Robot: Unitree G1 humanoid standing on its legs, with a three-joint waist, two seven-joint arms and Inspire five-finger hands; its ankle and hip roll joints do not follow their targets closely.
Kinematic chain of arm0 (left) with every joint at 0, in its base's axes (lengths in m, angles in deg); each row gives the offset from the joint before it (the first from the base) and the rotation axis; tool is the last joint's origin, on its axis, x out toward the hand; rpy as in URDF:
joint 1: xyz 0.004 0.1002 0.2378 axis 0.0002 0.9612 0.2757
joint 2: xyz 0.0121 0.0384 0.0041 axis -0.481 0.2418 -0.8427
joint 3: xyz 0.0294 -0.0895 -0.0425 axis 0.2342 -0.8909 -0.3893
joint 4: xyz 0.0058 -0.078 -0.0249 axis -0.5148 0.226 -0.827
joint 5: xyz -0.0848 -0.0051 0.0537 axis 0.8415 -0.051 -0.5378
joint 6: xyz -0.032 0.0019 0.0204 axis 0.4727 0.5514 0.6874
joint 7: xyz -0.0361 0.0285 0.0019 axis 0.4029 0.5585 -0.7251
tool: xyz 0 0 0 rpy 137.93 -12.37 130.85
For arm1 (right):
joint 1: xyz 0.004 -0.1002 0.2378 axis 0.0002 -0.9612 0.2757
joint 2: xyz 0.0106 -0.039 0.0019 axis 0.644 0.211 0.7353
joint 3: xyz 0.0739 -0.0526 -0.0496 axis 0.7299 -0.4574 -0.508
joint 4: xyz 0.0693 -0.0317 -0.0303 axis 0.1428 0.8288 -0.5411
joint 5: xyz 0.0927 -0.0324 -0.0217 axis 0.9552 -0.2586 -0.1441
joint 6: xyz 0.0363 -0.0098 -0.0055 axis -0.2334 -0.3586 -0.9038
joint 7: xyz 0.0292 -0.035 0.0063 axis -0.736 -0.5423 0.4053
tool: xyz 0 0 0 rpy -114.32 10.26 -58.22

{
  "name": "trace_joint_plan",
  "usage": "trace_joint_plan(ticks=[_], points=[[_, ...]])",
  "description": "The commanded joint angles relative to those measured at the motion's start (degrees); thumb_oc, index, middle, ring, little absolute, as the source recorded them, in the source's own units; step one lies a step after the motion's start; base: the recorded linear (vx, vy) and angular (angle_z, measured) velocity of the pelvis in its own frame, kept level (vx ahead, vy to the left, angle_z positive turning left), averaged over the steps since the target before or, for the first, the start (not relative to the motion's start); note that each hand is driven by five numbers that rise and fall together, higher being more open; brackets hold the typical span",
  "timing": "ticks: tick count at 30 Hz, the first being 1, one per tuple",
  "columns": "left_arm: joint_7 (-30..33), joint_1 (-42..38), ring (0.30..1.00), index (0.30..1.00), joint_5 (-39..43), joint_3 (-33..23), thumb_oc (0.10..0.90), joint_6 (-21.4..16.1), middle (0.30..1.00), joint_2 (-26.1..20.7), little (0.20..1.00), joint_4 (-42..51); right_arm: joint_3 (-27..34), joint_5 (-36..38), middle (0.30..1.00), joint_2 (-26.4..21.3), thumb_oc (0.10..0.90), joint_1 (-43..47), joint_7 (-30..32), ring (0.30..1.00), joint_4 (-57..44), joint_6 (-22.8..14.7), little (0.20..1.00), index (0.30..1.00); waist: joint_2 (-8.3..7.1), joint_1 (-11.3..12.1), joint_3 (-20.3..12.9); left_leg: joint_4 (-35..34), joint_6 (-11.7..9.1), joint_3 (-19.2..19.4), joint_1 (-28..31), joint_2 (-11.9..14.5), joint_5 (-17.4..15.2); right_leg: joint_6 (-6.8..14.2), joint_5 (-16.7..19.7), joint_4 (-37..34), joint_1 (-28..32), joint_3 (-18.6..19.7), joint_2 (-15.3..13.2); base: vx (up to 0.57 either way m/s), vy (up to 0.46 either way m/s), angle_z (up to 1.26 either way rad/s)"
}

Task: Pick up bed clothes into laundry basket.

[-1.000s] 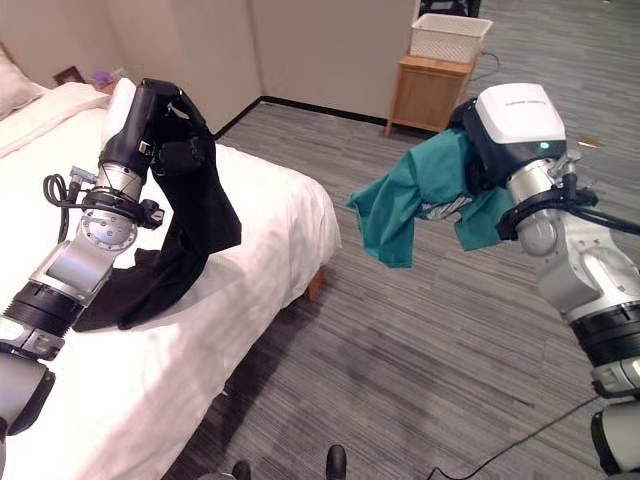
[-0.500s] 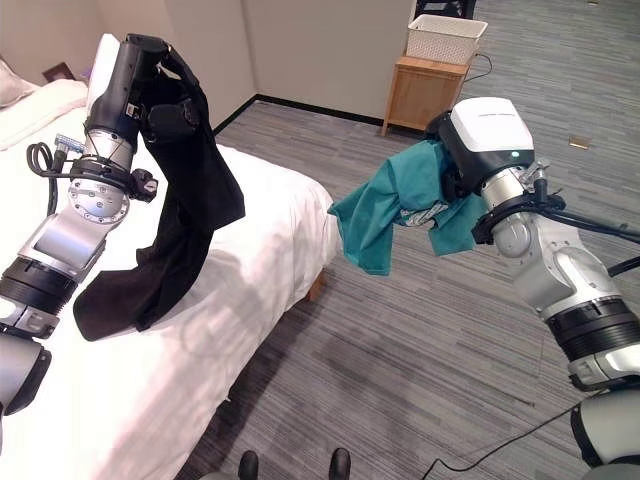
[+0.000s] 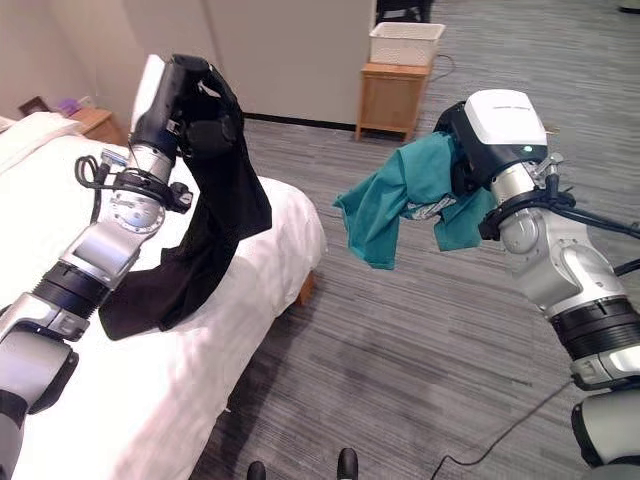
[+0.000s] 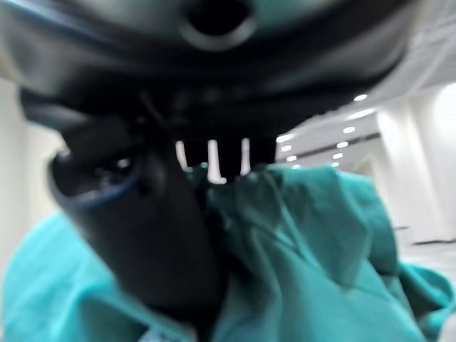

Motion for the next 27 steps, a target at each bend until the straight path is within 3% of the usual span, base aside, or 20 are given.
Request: trace_joint_plan(ticks=[1,3,4,7,11,15,17,18,20,24,25,27], points=[[3.7,-9.5,0.3,0.3,-0.8,-3.2,0.4,-4.2,0.3,-0.3,0.3,-2.9,-2.9,-2.2,0.3,-3.4,0.4,10.0,4.0,0.3,-4.7,-1.4,0.3,0.3,-2.19,1.7,-6.1,-0.2,-1.8,-4.0,-4.4,0.2,-2.5,7.9,3.9,-1.3,2.7,2.3,-9.4,-0.13,-0.203,-1.0],[3.5,-8.8,0.3,0.3,-1.5,-3.5,0.4,-4.0,0.3,0.2,0.3,-2.1,-3.6,-2.0,0.3,-3.8,0.4,10.7,3.5,0.3,-4.8,-1.2,0.3,0.3,-2.49,2.1,-6.3,-0.2,-2.0,-3.7,-4.8,0.1,-2.3,7.5,3.8,-3.0,3.1,2.9,-8.9,-0.06,-0.198,-0.74],[3.3,-7.1,0.3,0.3,-1.9,-4.8,0.4,-3.9,0.3,0.1,0.3,-1.3,-3.3,-1.5,0.3,-3.5,0.4,10.8,3.0,0.3,-6.7,-1.6,0.3,0.3,-2.7,2.3,-7.1,-0.2,-2.9,-3.9,-5.9,1.3,-1.0,7.8,1.8,-3.9,2.9,2.7,-7.8,-0.01,-0.291,-0.36],[4.0,-7.7,0.3,0.3,-1.9,-5.4,0.4,-4.0,0.3,-0.4,0.3,-0.8,-4.9,0.8,0.3,-2.9,0.4,12.3,3.1,0.3,-8.3,-2.5,0.3,0.3,-2.92,2.7,-7.7,-0.2,-3.9,-4.5,-7.2,3.6,0.4,7.1,0.4,-3.9,2.7,2.8,-5.4,-0.04,-0.346,-0.34],[5.1,-9.9,0.3,0.3,-2.7,-4.9,0.4,-3.4,0.3,-2.7,0.3,-0.5,-6.7,3.3,0.3,-1.9,0.4,14.7,3.6,0.3,-7.6,-3.1,0.3,0.3,-2.79,4.1,-7.0,-0.2,-3.9,-7.8,-8.4,4.9,2.5,5.9,-1.3,-3.9,4.0,2.7,-2.0,-0.06,-0.234,-0.33],[4.8,-9.6,0.3,0.3,-3.4,-5.0,0.4,-3.1,0.3,-2.0,0.3,0.4,-2.3,3.5,0.3,-2.5,0.4,9.3,3.0,0.3,-9.2,-2.8,0.3,0.3,-3.7,2.9,-5.6,-0.2,-1.9,-11.2,-6.8,1.0,0.9,5.4,-1.4,-3.9,5.4,0.9,-1.8,-0.11,-0.147,-0.17],[4.4,-8.5,0.3,0.3,-3.1,-5.2,0.4,-3.3,0.3,-1.6,0.3,0.3,-1.3,3.2,0.3,-3.3,0.4,7.6,2.9,0.3,-9.2,-2.7,0.3,0.3,-3.97,2.5,-5.8,-0.2,-1.2,-10.2,-6.4,-0.1,-0.7,5.3,-1.3,-3.9,5.3,0.4,-1.9,-0.04,-0.056,0.06],[3.9,-6.6,0.3,0.3,-2.7,-5.7,0.4,-3.2,0.3,-1.5,0.3,0.1,-2.0,2.3,0.3,-3.7,0.4,7.0,1.7,0.3,-7.6,-2.5,0.3,0.3,-3.41,2.5,-6.7,-0.2,-0.7,-8.6,-6.0,-1.0,-1.2,4.8,-1.4,-3.9,5.1,0.2,-1.0,0.03,-0.019,0.05],[3.5,-5.9,0.3,0.3,-2.1,-6.0,0.4,-3.0,0.3,-1.9,0.3,-1.0,1.0,2.7,0.3,-3.1,0.4,3.6,1.7,0.3,-8.3,-2.6,0.3,0.3,-3.02,1.8,-7.1,-0.2,-0.7,-8.4,-5.8,-1.8,-1.2,4.8,-1.0,-3.9,5.3,-0.8,-1.4,0.03,-0.013,0.1],[3.7,-7.8,0.3,0.3,-2.0,-4.2,0.4,-2.7,0.3,-1.1,0.3,-3.3,1.4,2.7,0.3,-2.6,0.4,3.3,2.5,0.3,-9.0,-2.9,0.3,0.3,-2.95,1.1,-7.7,-0.2,-0.6,-7.5,-5.4,-2.1,-1.3,4.9,-0.7,-3.9,5.6,-1.2,-1.7,0.02,0.008,0.05],[-7.9,-7.9,0.3,0.3,-2.1,1.0,0.4,-7.3,0.3,-29.3,0.3,-5.4,2.5,22.6,0.3,-6.5,0.4,0.8,-3.2,0.3,-4.0,-8.9,0.3,0.3,-5.48,2.1,-9.6,-0.2,-0.9,-10.5,-7.6,-4.0,-2.7,8.1,1.7,-3.9,2.2,3.0,-7.5,0.01,0.063,0.1],[-7.9,-7.8,0.3,0.3,-3.8,1.7,0.4,-7.2,0.3,-30.0,0.3,-3.9,3.7,22.5,0.3,-7.0,0.4,-0.9,-3.5,0.3,-4.3,-8.7,0.3,0.3,-5.56,1.6,-10.2,-0.2,-0.9,-9.6,-7.5,-4.0,-3.2,8.8,2.4,-3.9,1.6,3.1,-8.6,0.0,0.093,-0.12]])
